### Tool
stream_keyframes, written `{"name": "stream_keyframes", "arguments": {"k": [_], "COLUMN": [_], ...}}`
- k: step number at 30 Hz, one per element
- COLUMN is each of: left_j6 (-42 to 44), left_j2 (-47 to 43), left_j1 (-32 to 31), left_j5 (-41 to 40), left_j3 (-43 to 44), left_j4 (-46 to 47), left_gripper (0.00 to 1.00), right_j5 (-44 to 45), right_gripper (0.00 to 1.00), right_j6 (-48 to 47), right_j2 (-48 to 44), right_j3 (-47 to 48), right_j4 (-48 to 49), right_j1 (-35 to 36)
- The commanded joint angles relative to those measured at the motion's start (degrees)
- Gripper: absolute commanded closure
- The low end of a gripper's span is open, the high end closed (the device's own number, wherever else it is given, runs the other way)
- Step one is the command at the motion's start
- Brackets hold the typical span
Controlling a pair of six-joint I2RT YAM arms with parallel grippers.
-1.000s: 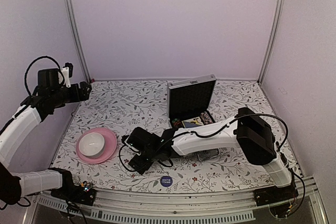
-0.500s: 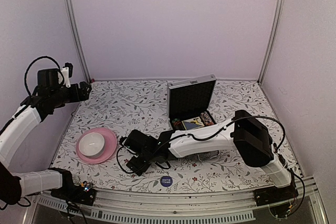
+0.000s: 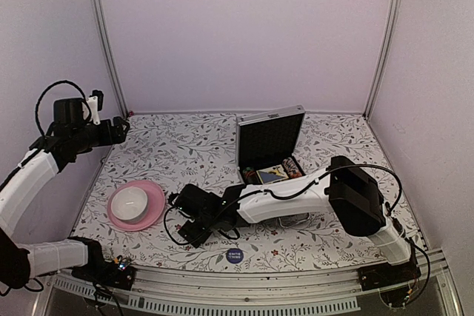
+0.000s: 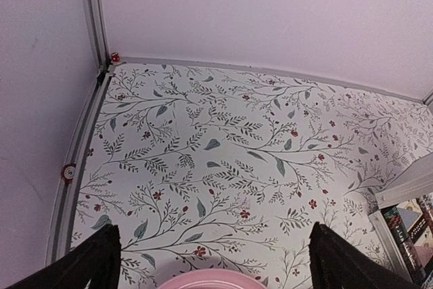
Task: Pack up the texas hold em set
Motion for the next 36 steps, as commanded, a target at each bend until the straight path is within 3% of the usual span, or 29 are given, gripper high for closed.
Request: {"name": "stream_keyframes", "arguments": {"k": [1,25,36], "left_j6": [0.86,0.83,0.9], "left_j2": [-0.93,-0.94,-0.92], "left_j1": [0.57,0.66,0.66], "left_j5": [0.85,1.41,1.4], "left_j3": [-0.61,-0.61,-0.7], "left_j4": [1.4,1.58,1.57], "left_gripper": [0.03,0.03,0.03], "right_j5": [1.81,2.23,5.59], "right_gripper": [0.17,0.36,0.42], "right_j6": [0.83,0.34,0.54], "right_j2": [0.4,-1.69,-7.85], "right_j3": [-1.4,-1.96,-2.87], "right_j4": [-5.3,-3.82,-2.84], "right_j1": [0.35,0.43,0.15]}}
